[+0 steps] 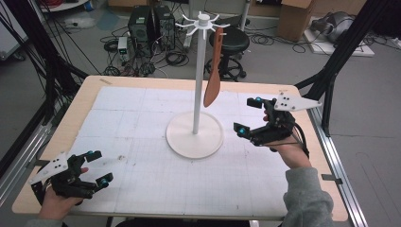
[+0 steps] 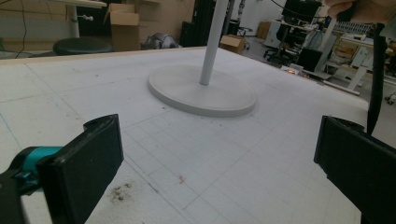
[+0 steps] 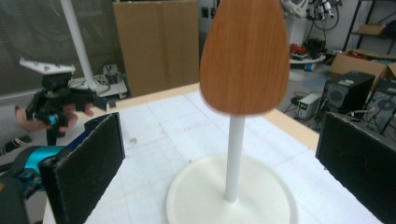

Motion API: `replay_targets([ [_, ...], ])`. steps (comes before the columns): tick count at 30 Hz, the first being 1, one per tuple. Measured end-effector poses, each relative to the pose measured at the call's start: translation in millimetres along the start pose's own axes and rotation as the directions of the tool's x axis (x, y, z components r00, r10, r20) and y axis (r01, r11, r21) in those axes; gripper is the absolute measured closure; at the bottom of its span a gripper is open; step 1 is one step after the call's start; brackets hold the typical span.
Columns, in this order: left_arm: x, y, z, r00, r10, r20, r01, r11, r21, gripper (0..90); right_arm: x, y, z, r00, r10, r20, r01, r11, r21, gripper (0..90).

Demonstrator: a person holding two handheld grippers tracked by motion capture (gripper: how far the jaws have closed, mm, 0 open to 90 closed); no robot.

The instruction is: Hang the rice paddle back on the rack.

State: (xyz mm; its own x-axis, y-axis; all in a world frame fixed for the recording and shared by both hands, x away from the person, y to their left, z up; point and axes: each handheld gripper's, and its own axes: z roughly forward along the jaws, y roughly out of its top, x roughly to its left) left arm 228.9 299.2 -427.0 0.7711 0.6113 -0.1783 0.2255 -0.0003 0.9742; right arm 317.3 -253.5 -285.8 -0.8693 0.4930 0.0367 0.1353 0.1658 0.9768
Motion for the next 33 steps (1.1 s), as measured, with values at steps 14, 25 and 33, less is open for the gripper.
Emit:
replay_targets([
  [14,0.7,-1.1,7.4,0.9999,0.015,0.003,-0.015,0.9994,0.03,1.9,9.3,-56.4,-13.0,0.9975,0.065,0.03,-0.065,0.998,0.007,0.0],
  [25,-0.2,-2.4,8.5,0.9998,0.02,0.004,-0.02,0.9986,0.049,1.9,17.0,-88.4,-30.6,0.9957,0.072,0.057,-0.075,0.996,0.049,0.0],
  [33,-0.7,-2.4,8.6,0.9998,0.022,0.004,-0.022,0.9986,0.049,1.9,14.0,-111.9,-46.0,0.9886,0.122,0.088,-0.127,0.99,0.053,0.0],
])
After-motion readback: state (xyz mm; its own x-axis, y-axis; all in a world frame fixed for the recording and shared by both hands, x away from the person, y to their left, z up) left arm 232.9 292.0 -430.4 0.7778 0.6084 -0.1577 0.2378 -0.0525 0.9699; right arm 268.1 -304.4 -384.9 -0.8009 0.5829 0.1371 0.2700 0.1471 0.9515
